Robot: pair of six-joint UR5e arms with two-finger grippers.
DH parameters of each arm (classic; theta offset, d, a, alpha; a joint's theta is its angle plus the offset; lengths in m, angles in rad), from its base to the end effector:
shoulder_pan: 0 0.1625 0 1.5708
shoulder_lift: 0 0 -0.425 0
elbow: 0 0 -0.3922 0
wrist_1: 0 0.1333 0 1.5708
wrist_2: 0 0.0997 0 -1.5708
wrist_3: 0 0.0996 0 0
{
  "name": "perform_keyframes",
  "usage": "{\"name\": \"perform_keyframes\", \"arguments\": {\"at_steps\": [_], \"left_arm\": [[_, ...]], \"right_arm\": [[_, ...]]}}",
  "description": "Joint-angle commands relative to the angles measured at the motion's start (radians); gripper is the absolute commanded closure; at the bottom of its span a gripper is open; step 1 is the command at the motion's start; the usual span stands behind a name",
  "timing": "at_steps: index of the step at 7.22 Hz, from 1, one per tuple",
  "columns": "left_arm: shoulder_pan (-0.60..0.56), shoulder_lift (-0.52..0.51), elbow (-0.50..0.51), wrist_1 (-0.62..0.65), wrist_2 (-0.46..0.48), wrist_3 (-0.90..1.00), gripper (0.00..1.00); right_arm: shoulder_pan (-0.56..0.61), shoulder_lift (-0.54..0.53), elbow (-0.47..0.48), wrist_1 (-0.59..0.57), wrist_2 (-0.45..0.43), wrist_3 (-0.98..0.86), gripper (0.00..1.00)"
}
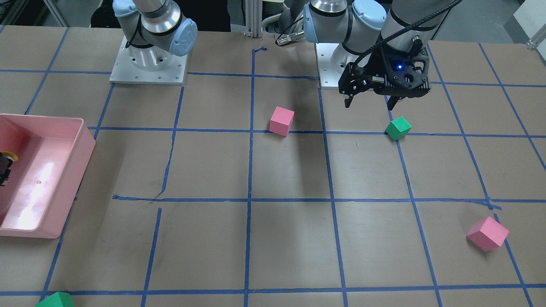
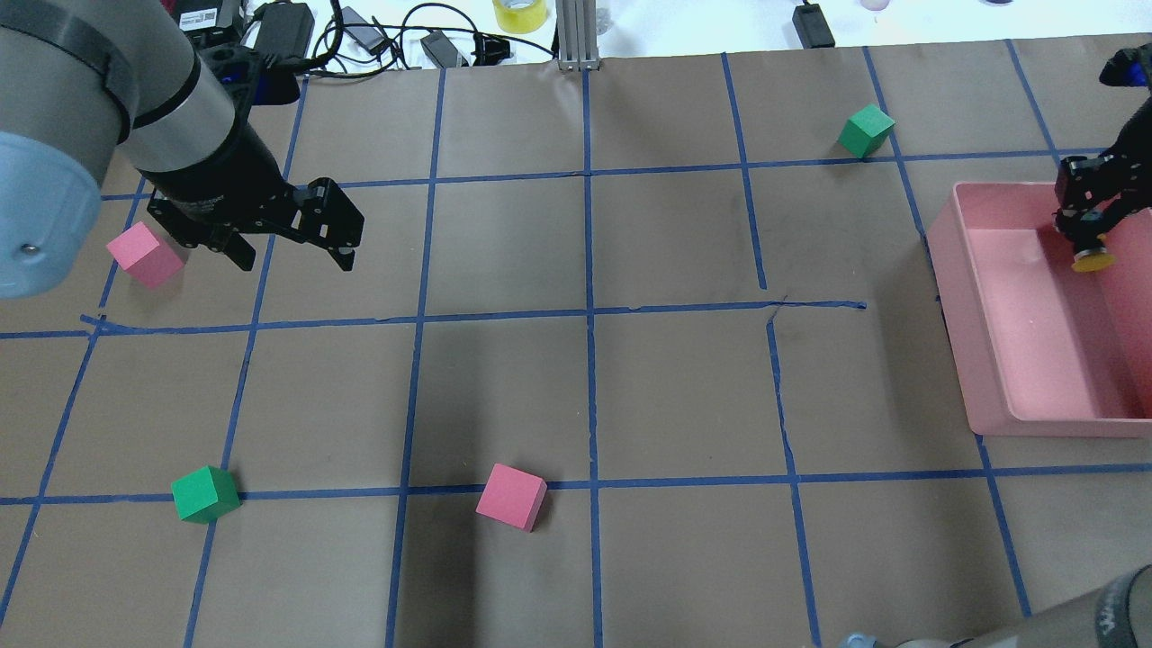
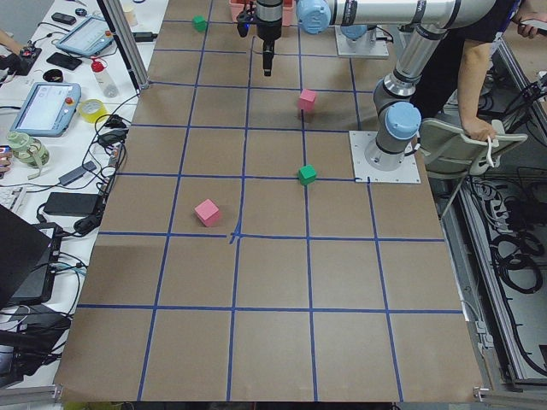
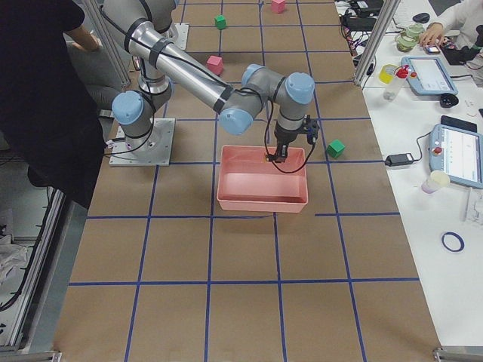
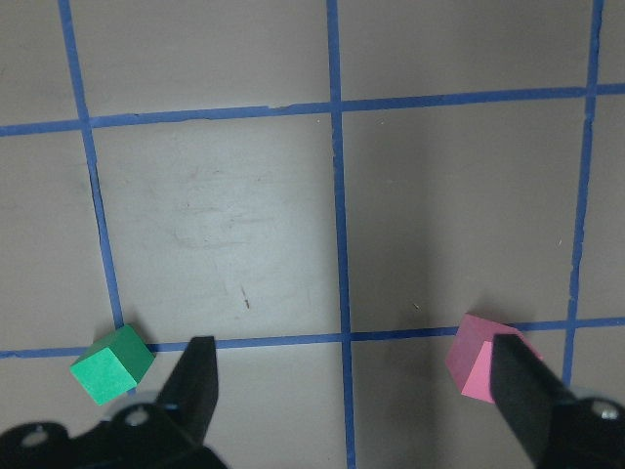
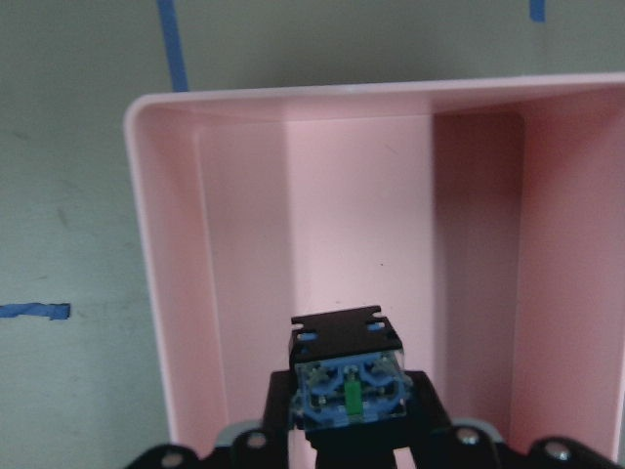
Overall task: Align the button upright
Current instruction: 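Lift the button switch out of the bin with the right gripper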
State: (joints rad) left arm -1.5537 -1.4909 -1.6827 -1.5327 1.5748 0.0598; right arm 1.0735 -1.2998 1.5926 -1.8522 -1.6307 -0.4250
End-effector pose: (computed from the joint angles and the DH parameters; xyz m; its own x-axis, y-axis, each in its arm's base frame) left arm -0.1250 -0.4606 0.4746 -0.9991 0.0427 -0.0044 0.0427 0.9991 -0.0058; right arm -0.1685 -0.5774 0.3582 -0.9962 0.0709 0.0498 0.0727 0.9967 0.0351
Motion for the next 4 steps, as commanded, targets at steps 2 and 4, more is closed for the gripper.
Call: {"name": "perform_keyframes", "arguments": {"at_steps": [2, 4], "left_arm": [[0.000, -0.003, 0.002, 0.002, 0.001, 0.000, 0.00], [0.000, -0.002, 0.002, 0.002, 0.001, 0.000, 0.00]], "right_arm": [[0.251, -0.007, -0.029, 0.005, -0.003, 0.182, 1.00], [0.438, 0.039, -0.029, -0.060, 0.000, 0.358, 1.00]]}}
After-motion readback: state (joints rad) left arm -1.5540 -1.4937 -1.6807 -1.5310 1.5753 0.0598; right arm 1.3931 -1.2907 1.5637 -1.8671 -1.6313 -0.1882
